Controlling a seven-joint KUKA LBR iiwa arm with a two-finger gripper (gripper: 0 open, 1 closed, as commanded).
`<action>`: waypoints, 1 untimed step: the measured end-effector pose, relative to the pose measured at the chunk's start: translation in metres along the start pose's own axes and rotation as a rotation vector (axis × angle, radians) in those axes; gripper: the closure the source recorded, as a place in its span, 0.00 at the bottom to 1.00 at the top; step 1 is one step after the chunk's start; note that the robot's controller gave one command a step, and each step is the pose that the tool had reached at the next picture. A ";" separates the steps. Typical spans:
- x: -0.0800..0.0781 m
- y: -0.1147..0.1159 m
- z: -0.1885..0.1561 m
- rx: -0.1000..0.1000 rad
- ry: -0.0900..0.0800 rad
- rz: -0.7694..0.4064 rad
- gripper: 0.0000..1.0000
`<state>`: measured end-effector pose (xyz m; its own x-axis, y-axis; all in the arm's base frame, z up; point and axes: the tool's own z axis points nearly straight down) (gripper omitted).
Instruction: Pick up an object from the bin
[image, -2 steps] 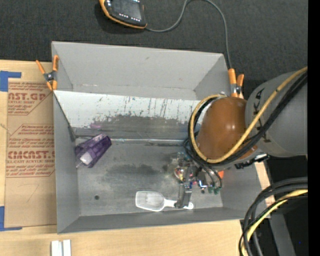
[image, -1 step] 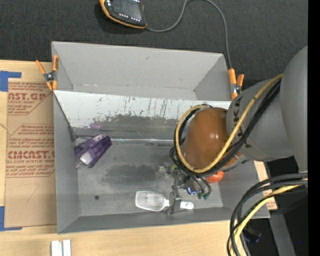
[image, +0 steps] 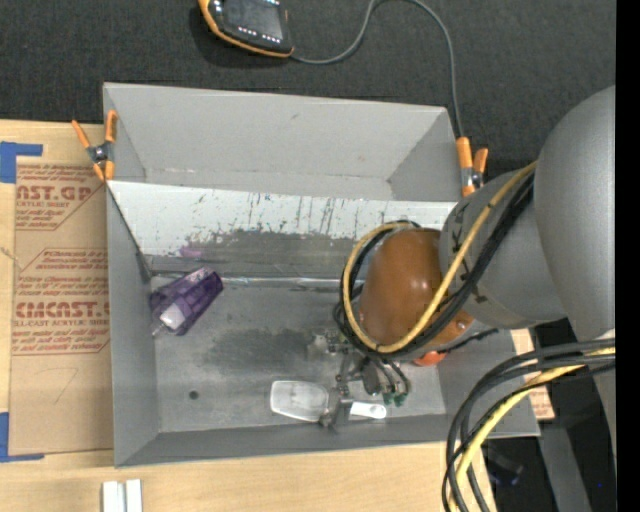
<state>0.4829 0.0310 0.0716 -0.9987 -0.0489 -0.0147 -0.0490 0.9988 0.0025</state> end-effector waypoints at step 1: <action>-0.001 0.007 0.001 0.000 0.018 -0.007 1.00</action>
Offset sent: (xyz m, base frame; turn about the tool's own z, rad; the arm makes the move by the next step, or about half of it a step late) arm 0.0000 0.0000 0.0000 0.0000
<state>0.4838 0.0378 0.0702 -0.9985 -0.0555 0.0028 -0.0555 0.9985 0.0028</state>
